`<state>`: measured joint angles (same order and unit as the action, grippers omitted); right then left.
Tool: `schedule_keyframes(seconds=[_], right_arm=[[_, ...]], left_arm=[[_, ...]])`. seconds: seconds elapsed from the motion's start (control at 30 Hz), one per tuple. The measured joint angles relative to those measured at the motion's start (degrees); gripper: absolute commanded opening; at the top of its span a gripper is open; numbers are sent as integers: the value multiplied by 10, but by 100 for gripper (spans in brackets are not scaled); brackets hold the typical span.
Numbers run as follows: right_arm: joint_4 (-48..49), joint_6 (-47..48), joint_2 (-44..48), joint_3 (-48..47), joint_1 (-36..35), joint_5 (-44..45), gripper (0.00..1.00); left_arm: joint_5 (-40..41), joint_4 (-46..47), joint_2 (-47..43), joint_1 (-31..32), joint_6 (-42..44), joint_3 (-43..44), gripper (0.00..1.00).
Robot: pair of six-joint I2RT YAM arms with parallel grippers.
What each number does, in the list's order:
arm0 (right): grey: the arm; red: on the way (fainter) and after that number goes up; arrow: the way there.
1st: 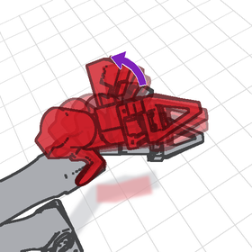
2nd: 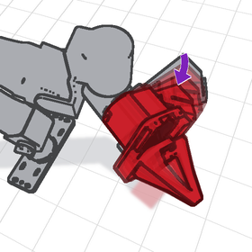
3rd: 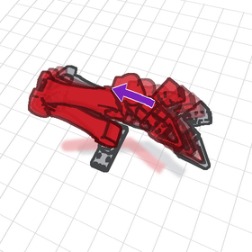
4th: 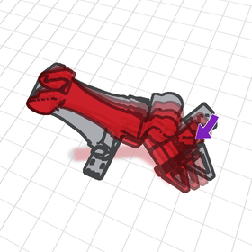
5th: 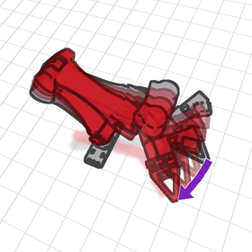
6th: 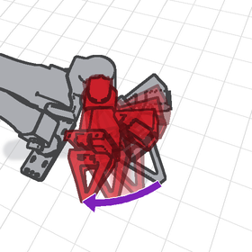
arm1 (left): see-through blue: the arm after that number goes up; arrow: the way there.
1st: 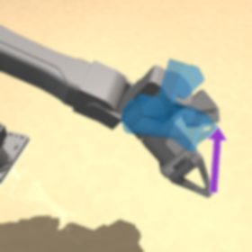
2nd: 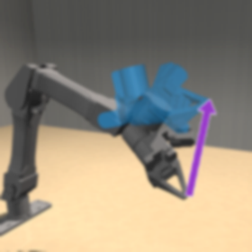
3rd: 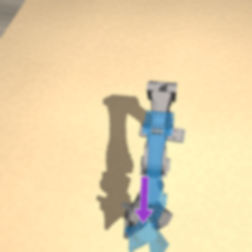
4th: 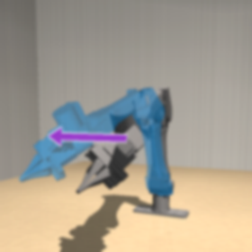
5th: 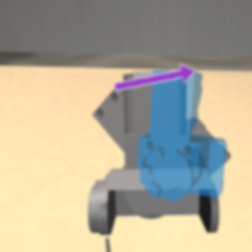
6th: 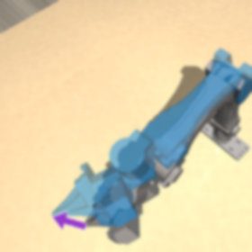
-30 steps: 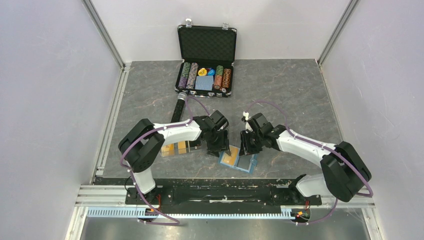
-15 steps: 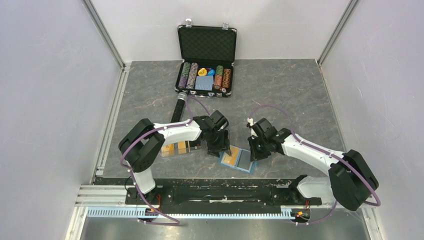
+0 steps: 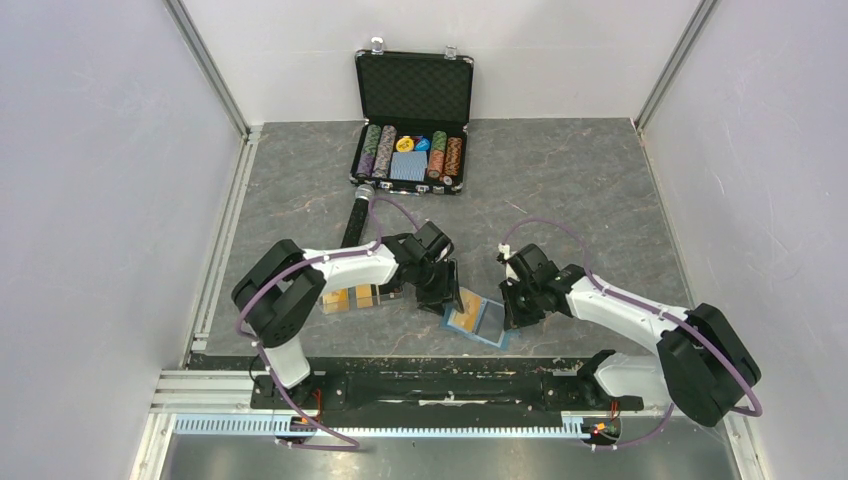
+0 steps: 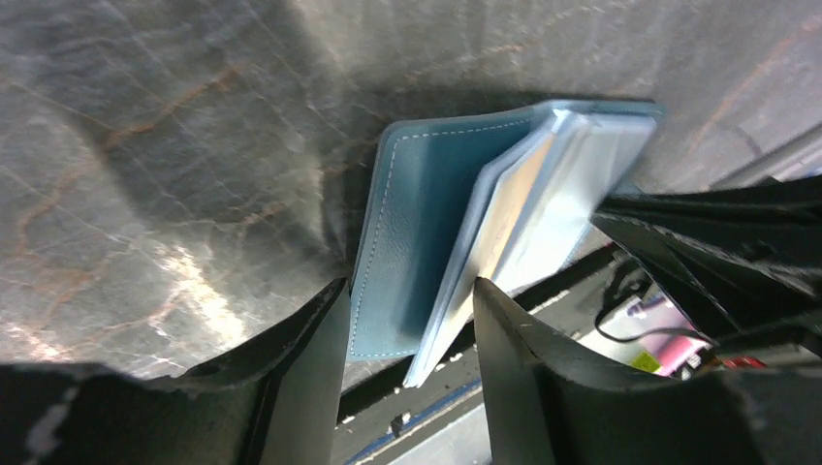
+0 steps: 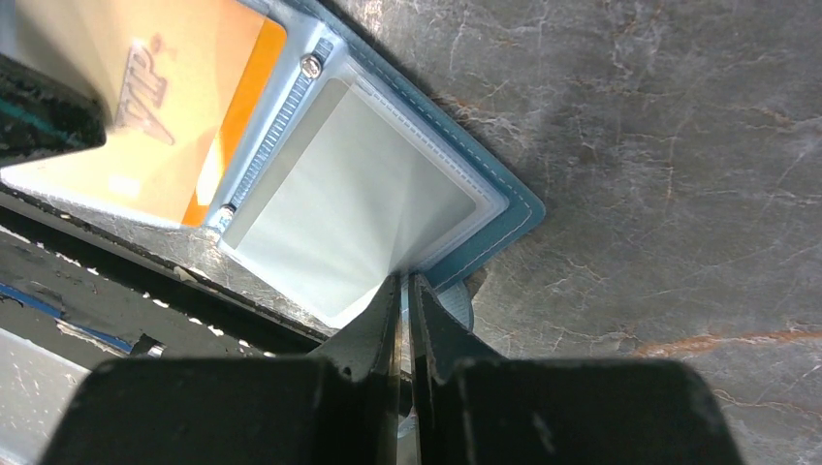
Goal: Put the credit cards into the card holder
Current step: Close the card holder at the center of the board.
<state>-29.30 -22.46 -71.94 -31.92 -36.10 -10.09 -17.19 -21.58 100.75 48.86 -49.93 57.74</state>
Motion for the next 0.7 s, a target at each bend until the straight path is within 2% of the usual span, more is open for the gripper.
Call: schedule_keyframes(seconds=[0.4,0.7], right_arm=[[-3,0,-4,-4,0,-1,6],[41,-23,-19,-2,-1,-41,6]], left_arm=[[-60,31,-55,1,-14,-7,53],[-105,115,-26,30,-47,-1,55]])
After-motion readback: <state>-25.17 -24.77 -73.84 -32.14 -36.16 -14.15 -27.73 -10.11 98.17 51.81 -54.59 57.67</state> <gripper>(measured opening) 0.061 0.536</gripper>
